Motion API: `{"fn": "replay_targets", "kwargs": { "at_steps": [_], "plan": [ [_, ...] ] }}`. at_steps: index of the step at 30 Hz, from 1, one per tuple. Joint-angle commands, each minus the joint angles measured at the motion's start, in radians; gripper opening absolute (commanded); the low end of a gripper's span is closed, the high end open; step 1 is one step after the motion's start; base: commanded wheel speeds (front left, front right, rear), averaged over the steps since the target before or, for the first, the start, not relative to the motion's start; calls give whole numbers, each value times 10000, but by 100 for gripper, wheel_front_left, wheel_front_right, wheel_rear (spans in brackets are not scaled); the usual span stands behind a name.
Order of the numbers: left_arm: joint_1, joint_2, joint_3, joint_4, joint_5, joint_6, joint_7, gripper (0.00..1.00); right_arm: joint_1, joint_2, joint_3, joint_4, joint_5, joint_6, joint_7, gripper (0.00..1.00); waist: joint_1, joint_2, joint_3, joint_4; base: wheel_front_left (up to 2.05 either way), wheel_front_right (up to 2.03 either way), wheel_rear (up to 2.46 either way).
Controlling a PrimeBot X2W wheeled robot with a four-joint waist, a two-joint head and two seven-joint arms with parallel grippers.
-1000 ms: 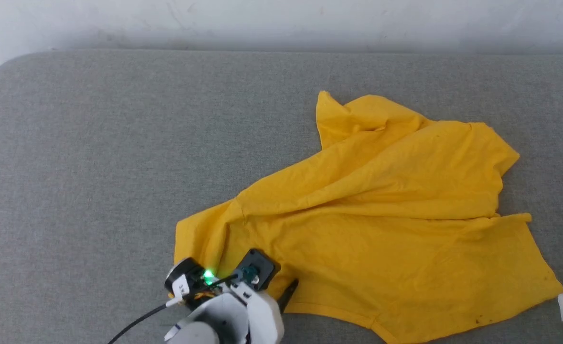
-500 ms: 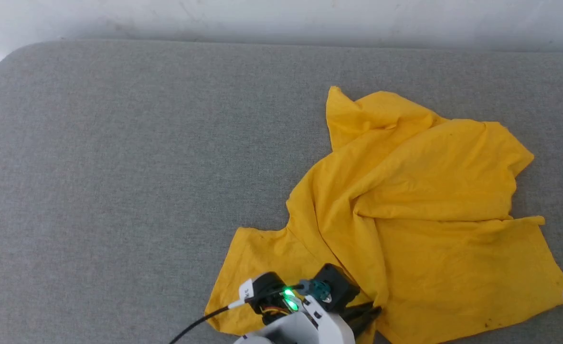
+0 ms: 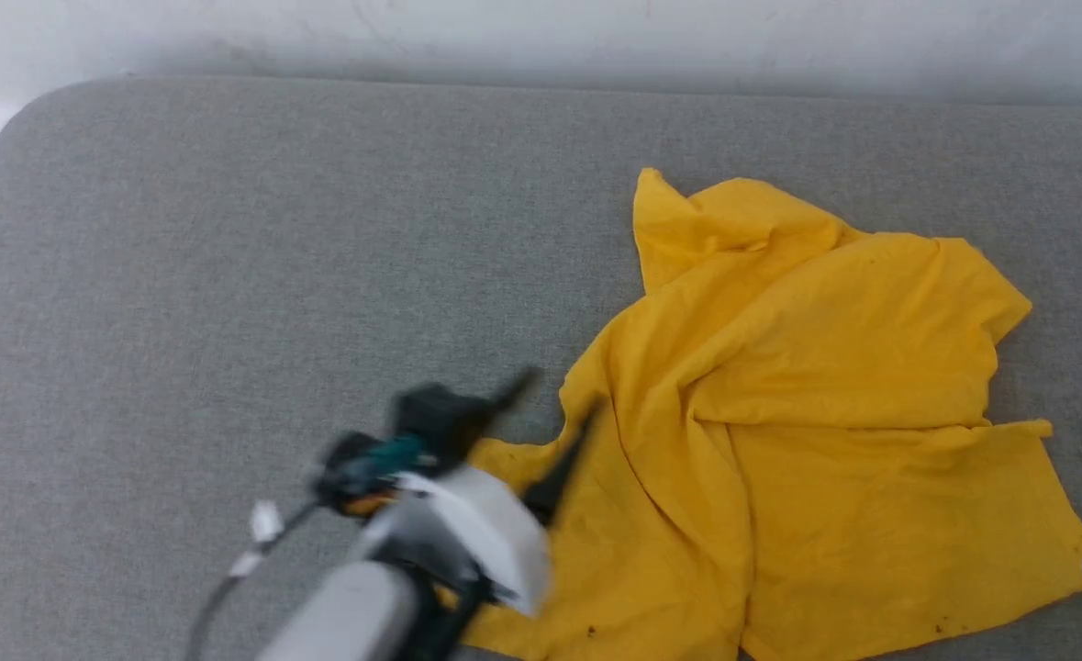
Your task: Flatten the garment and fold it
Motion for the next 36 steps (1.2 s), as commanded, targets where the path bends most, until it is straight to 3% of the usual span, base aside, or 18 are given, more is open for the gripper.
{"fn": "replay_targets", "kwargs": {
  "at_steps": [1, 6, 11, 19, 36],
  "plan": [
    [125, 413, 285, -179, 243, 240, -127, 100, -37, 22, 7, 68, 63, -9, -68, 100, -1, 0, -48, 49, 0, 0, 0],
    [1412, 1642, 1377, -1104, 142, 1039, 212, 100, -13, 22, 67, 168, 102, -9, -115, 100, -1, 0, -105, 81, 0, 0, 0],
    [2986, 2140, 1734, -1953, -59, 1605, 462, 100, 68, 22, 37, 216, 91, -9, -138, 100, -1, 0, -120, 152, 0, 0, 0],
    [3917, 1683, 1260, -2077, -362, 1707, 297, 100, 161, 22, 114, 190, 20, -9, -31, 100, -1, 0, -139, 325, 0, 0, 0],
    [3615, 1732, 747, -791, -286, 1545, 877, 100, 177, 22, 257, -2, -35, -9, 147, 100, -1, 0, -144, 148, 0, 0, 0]
  ]
}}
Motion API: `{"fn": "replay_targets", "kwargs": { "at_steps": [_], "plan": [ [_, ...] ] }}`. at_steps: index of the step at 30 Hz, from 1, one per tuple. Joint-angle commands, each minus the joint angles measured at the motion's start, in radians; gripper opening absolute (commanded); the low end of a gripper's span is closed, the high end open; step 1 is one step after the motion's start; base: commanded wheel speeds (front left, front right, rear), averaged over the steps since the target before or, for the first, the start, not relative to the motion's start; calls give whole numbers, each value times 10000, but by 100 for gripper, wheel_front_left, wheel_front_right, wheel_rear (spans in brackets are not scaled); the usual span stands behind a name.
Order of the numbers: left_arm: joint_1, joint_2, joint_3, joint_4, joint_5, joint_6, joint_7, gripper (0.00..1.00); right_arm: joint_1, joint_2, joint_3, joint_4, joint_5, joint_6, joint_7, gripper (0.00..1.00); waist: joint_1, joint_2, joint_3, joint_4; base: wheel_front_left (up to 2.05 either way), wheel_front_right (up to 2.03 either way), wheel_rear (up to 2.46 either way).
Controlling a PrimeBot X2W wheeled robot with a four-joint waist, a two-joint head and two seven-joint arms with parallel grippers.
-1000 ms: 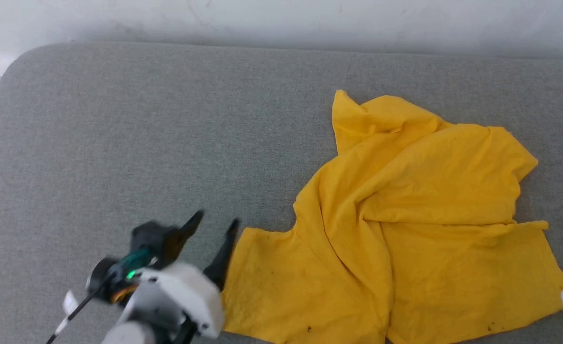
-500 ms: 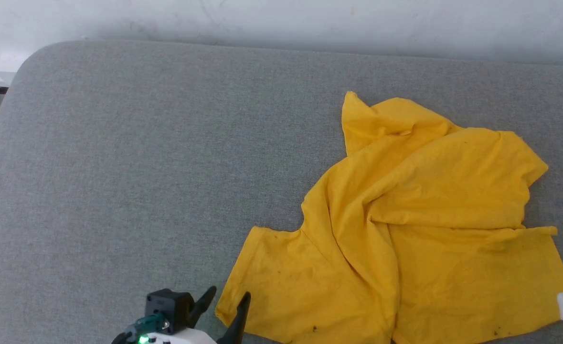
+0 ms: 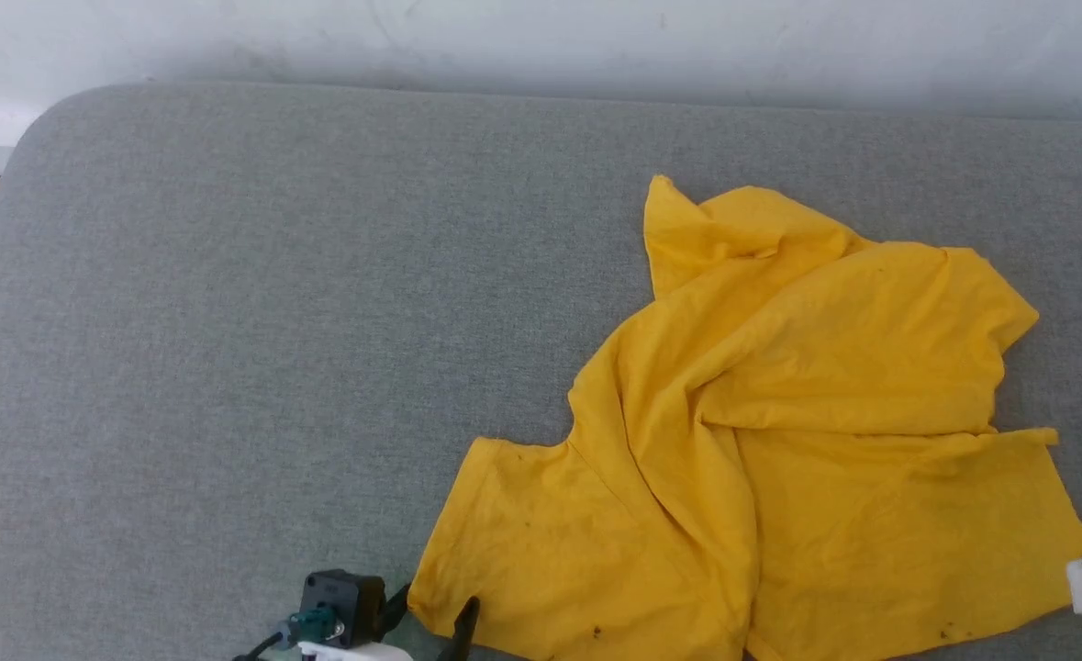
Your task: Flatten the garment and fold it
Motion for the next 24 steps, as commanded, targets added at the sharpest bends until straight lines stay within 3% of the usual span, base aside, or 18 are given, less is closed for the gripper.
{"fn": "replay_targets", "kwargs": {
  "at_steps": [1, 7, 8, 9, 17, 24],
  "plan": [
    [-164, -35, -13, 116, -54, -55, -1, 100, 79, 22, -5, -43, -11, -9, -8, 100, 0, 0, 12, -13, 0, 0, 0],
    [-568, -320, -35, 1061, -265, -298, -257, 100, 54, 22, -50, -25, 20, -9, 6, 100, 0, 0, -11, -54, 0, 0, 0],
    [-612, -385, -48, 1203, -348, -355, -261, 38, 54, 22, -44, -26, 23, -9, 16, 100, 0, 0, -25, -66, 0, 0, 0],
    [-624, -457, -71, 1342, -473, -415, -200, 0, 49, 22, -39, -32, 28, -9, 25, 100, 0, 0, -37, -80, 0, 0, 0],
    [-641, -693, 269, 1475, -874, -368, -614, 0, 83, 22, -169, -100, 13, -9, 73, 100, 0, 0, -214, -93, 0, 0, 0],
    [-708, -763, 2146, 161, -1137, 551, -2335, 0, 142, 22, -115, -62, 55, -9, 93, 100, 0, 0, -463, 0, 0, 0, 0]
  ]
}}
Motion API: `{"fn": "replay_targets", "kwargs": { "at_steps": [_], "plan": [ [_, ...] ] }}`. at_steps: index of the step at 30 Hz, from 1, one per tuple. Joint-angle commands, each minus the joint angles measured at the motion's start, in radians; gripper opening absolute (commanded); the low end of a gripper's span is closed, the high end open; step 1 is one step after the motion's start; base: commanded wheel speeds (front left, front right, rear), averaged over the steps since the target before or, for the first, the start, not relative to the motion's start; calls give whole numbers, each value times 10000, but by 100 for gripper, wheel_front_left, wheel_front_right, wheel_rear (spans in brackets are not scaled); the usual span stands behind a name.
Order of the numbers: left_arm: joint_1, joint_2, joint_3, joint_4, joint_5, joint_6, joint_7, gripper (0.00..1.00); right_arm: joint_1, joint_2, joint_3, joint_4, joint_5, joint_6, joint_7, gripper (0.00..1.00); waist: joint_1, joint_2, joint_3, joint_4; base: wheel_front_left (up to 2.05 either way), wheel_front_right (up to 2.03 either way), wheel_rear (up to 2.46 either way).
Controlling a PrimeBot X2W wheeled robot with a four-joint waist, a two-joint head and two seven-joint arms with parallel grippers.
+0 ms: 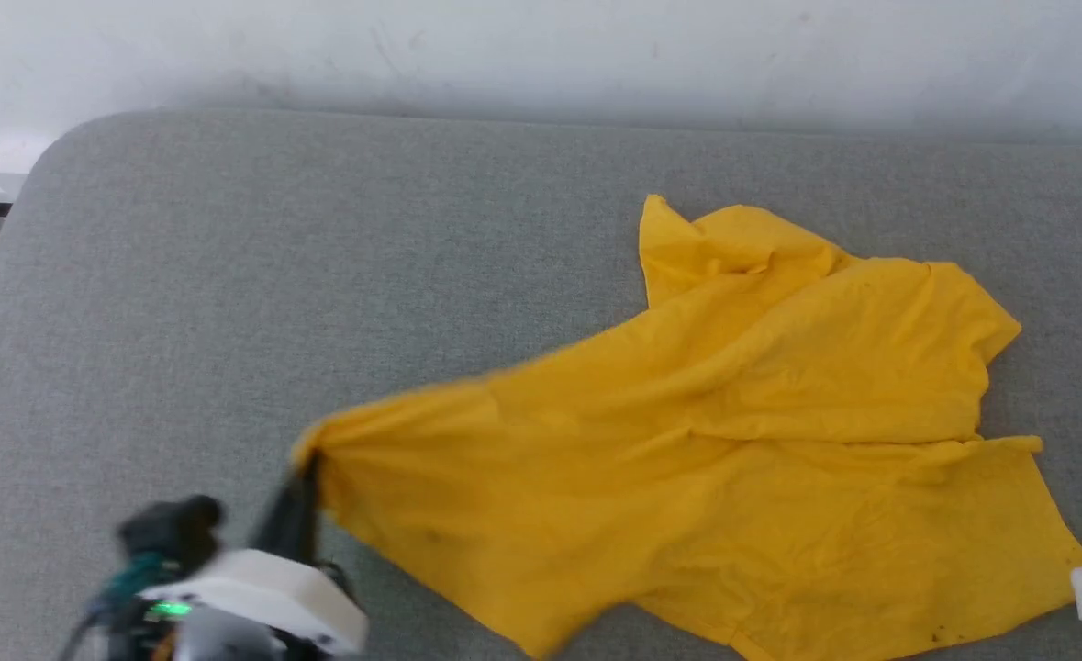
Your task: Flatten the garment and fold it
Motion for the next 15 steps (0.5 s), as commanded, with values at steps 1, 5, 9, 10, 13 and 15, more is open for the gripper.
{"fn": "replay_targets", "kwargs": {
  "at_steps": [1, 5, 9, 10, 13, 15],
  "plan": [
    [19, 124, 224, -146, 8, 153, -150, 0, 31, 24, 5, -1, 31, -9, 36, 100, 0, 0, -50, 41, 0, 0, 0],
    [273, 632, 1590, -589, 5, 784, -668, 0, 18, 24, 55, -2, -6, -9, 70, 100, 0, 0, -72, 70, 0, 0, 0],
    [609, 1039, 2916, -665, 47, 1439, -1146, 0, 72, 24, 25, 20, -100, -9, 171, 100, 0, 0, 8, 86, 0, 0, 0],
    [713, 1112, 3112, -650, 58, 1532, -1197, 0, 97, 24, 35, 35, -120, -9, 233, 100, 0, 0, 40, 82, 0, 0, 0],
    [921, 1284, 3329, -674, -41, 1456, -1188, 0, 224, 24, 196, 101, -274, -9, 542, 100, 0, 0, 147, 76, 0, 0, 0],
    [942, 1243, 3238, -756, -136, 1351, -1143, 0, 384, 24, 534, 157, -425, -9, 972, 100, 0, 0, 224, 67, 0, 0, 0]
  ]
}}
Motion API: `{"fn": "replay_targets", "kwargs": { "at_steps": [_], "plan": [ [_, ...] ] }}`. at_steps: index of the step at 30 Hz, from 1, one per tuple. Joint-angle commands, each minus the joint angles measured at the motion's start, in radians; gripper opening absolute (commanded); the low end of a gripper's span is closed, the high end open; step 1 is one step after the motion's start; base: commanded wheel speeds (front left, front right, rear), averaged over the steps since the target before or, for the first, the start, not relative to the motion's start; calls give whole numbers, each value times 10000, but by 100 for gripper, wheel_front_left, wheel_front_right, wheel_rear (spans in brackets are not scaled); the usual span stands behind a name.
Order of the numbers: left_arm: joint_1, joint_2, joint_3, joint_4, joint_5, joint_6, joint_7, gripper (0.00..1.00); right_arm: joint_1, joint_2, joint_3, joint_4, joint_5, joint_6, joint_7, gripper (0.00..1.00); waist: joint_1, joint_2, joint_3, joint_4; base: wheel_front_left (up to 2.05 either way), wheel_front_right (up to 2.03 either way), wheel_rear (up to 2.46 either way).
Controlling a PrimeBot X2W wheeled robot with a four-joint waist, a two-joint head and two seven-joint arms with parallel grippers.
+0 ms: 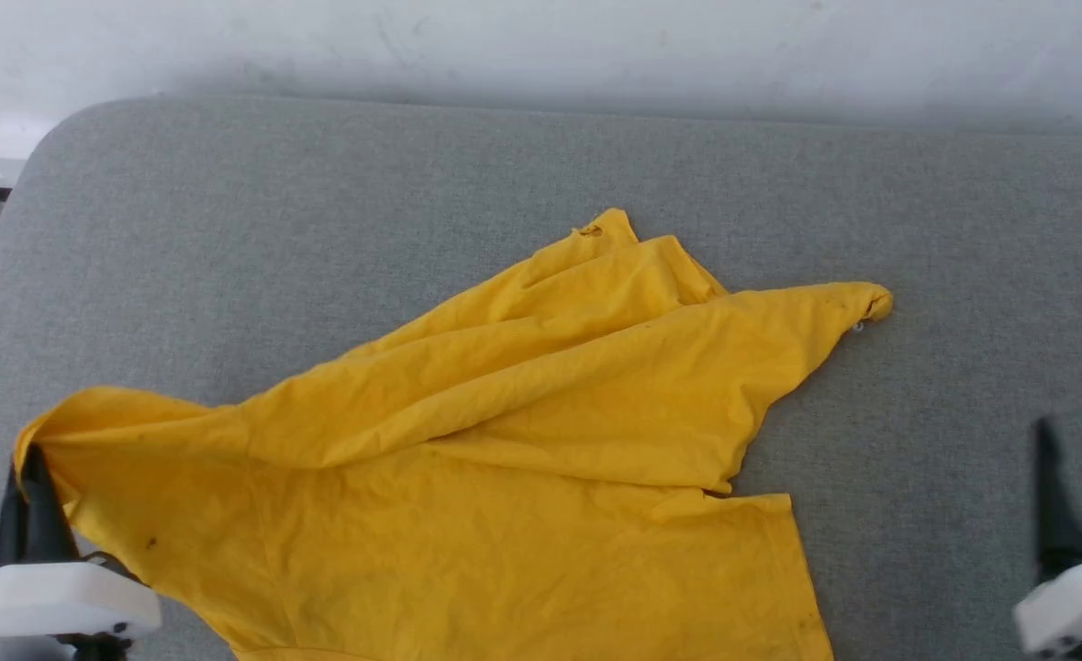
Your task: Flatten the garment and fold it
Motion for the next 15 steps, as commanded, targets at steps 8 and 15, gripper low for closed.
{"fn": "replay_targets", "kwargs": {
  "at_steps": [8, 15],
  "plan": [
    [-276, -413, -797, -137, -47, -267, 48, 0, 1048, -50, 1715, -309, -190, -9, 2866, 100, 0, 0, 283, 10, 0, 0, 0],
    [-408, -509, -1132, -115, -19, -376, 77, 0, 1979, -427, 2722, -1156, 436, -9, 4801, 100, 0, 0, 360, 103, 0, 0, 0]
  ]
}}
